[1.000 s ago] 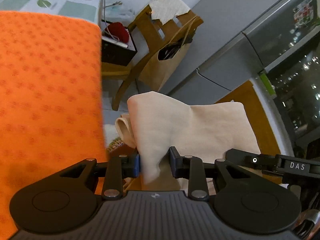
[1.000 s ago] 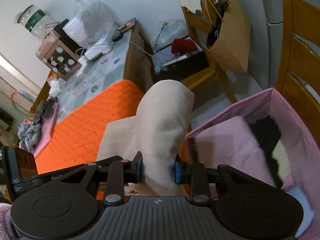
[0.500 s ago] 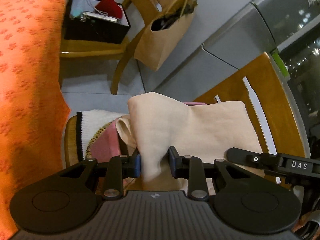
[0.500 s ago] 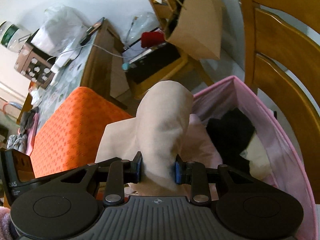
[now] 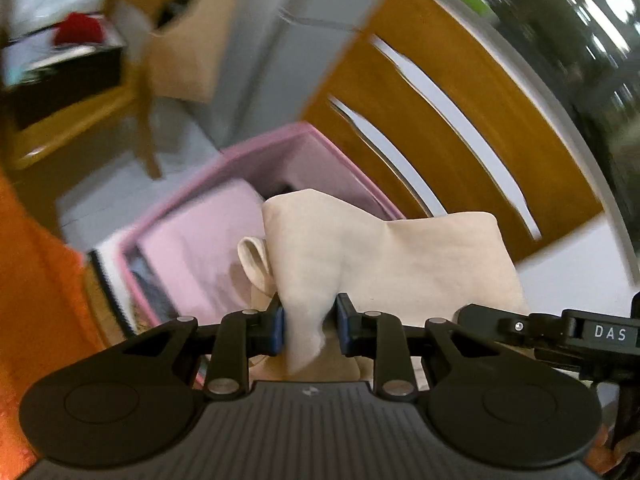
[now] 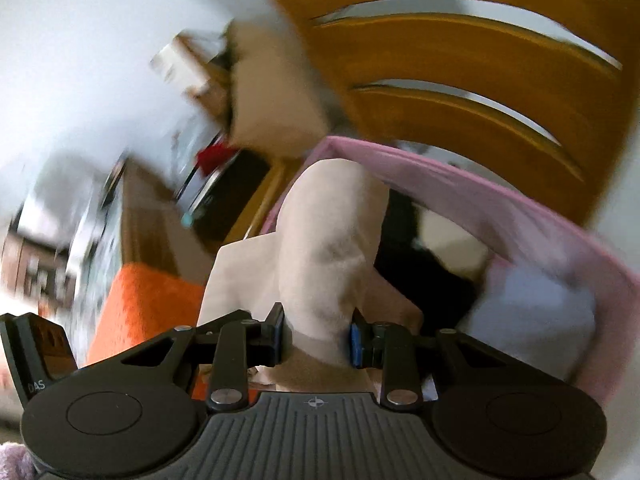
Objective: Fold clothes
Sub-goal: 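Carry the folded trousers with both grippers over the pink basket, then lower the trousers into the basket and open both grippers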
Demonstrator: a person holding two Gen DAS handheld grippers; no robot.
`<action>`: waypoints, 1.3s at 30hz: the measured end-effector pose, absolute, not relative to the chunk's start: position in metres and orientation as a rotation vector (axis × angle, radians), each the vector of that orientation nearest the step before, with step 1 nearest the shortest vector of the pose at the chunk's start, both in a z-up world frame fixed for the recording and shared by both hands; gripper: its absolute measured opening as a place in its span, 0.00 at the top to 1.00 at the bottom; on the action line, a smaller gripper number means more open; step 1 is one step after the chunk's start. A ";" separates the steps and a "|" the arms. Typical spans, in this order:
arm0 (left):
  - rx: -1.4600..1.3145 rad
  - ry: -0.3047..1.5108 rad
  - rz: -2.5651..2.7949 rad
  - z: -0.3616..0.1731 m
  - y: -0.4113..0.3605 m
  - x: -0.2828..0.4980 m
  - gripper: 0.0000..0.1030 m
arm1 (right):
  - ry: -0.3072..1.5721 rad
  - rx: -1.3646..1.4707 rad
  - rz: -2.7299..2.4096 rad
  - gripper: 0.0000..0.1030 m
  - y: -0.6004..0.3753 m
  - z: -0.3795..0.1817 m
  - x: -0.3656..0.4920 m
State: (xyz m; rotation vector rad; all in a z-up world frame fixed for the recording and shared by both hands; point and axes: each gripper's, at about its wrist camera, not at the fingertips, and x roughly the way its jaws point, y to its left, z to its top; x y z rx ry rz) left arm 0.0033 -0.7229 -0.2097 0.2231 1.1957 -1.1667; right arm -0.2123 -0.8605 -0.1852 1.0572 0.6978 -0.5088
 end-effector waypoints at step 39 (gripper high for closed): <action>0.790 0.994 -1.494 -0.247 -0.729 -0.087 0.76 | 0.781 0.942 -0.892 0.65 -0.770 -0.238 -0.312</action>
